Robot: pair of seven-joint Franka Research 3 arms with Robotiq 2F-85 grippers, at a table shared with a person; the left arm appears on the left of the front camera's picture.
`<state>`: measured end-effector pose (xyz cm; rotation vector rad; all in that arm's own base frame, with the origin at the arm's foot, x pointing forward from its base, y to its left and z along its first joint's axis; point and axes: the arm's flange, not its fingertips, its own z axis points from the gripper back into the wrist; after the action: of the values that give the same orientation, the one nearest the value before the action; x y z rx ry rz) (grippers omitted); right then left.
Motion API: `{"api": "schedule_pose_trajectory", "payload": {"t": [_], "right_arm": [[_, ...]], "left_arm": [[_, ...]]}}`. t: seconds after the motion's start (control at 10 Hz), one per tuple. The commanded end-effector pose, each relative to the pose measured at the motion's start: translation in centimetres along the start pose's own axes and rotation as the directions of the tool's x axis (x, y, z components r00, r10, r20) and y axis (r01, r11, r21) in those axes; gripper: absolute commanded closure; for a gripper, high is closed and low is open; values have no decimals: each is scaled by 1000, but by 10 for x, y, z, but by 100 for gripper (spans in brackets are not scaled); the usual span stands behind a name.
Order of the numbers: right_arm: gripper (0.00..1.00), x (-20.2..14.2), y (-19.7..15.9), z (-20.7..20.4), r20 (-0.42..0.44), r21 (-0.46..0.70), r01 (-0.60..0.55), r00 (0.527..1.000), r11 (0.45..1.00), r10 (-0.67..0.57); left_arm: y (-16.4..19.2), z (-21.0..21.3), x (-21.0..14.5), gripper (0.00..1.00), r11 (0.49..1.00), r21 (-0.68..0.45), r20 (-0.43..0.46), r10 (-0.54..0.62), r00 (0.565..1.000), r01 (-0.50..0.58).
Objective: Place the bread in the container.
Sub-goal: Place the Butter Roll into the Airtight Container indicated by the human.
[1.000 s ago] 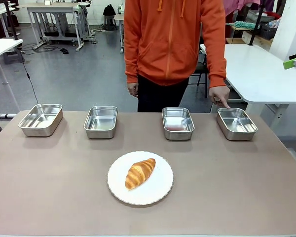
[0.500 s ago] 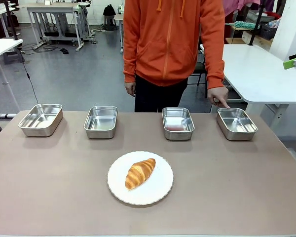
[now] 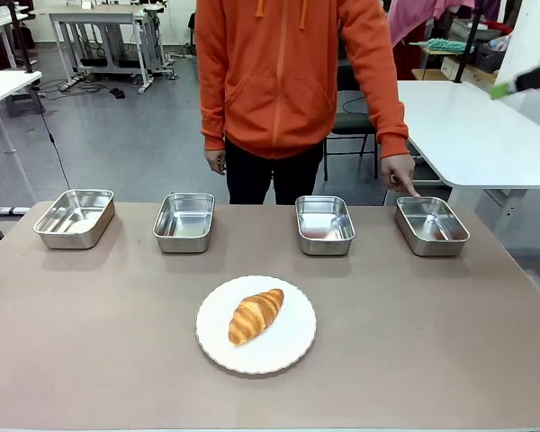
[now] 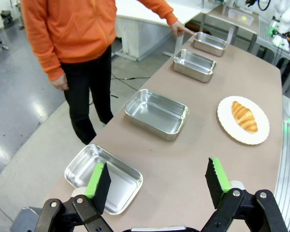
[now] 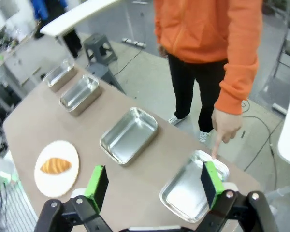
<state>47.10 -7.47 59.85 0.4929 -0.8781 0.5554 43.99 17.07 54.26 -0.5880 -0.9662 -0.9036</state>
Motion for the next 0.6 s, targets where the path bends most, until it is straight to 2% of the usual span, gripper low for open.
{"api": "schedule_pose_trajectory", "payload": {"t": [0.0,0.2,0.3,0.4,0.5], "right_arm": [[0,18,51,-59,-46,-120,159,985,980,-165],[0,26,110,-125,-112,-174,274,949,946,-296],[0,26,141,-153,-113,-218,303,936,928,-332],[0,20,171,-179,-123,-253,335,919,907,-374],[0,8,202,-208,-159,-234,342,910,910,-383]], "left_arm": [[-1,1,1,0,1000,1,7,-11,1000,11],[-1,1,1,0,1000,1,7,-11,1000,11],[-1,1,1,0,1000,1,7,-11,1000,11],[-1,1,1,0,1000,1,7,-11,1000,11],[-1,1,1,0,1000,1,7,-11,1000,11]]}}
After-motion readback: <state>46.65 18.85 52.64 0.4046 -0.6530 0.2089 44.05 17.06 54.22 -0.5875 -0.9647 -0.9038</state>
